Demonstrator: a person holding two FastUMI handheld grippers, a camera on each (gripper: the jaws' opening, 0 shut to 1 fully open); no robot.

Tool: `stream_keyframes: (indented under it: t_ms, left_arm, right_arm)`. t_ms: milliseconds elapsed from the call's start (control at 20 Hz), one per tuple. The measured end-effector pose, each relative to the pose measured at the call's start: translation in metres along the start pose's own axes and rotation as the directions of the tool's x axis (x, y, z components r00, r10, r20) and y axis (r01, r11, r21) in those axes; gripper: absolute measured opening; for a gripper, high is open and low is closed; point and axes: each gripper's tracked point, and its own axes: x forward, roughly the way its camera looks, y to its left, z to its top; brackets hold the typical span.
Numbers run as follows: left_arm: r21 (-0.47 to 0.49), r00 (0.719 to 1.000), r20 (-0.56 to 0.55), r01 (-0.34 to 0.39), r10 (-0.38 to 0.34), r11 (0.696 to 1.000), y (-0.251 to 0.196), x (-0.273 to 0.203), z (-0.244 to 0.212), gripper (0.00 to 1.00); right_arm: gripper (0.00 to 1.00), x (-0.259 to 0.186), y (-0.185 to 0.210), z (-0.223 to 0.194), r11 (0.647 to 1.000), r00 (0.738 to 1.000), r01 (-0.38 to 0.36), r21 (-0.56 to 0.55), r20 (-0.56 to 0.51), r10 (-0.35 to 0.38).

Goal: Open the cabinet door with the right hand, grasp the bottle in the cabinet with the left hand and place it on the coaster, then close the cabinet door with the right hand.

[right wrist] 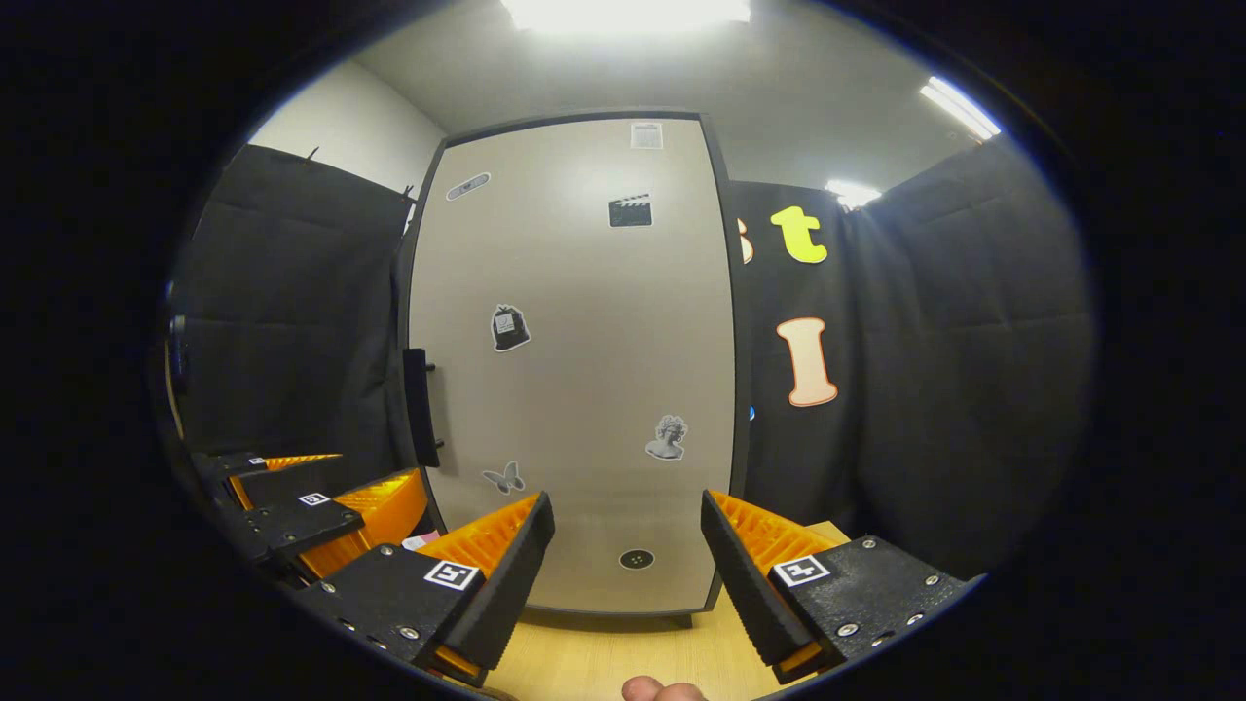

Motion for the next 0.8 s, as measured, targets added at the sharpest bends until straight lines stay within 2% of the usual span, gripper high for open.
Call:
stream_keyframes:
  t_ms: [500,800]
  left_arm:
    - [0.008,1.0,0.013,0.002,-0.002,1.0,0.001,-0.003,0.004,0.87]
    - [0.008,0.999,0.012,-0.044,0.044,0.999,0.031,-0.01,-0.004,0.87]
  right_arm:
    - [0.94,0.003,-0.001,0.004,1.0,1.0,-0.005,-0.008,0.009,0.005]
    - [0.94,0.02,0.016,0.014,0.999,0.999,-0.042,-0.019,0.028,0.043]
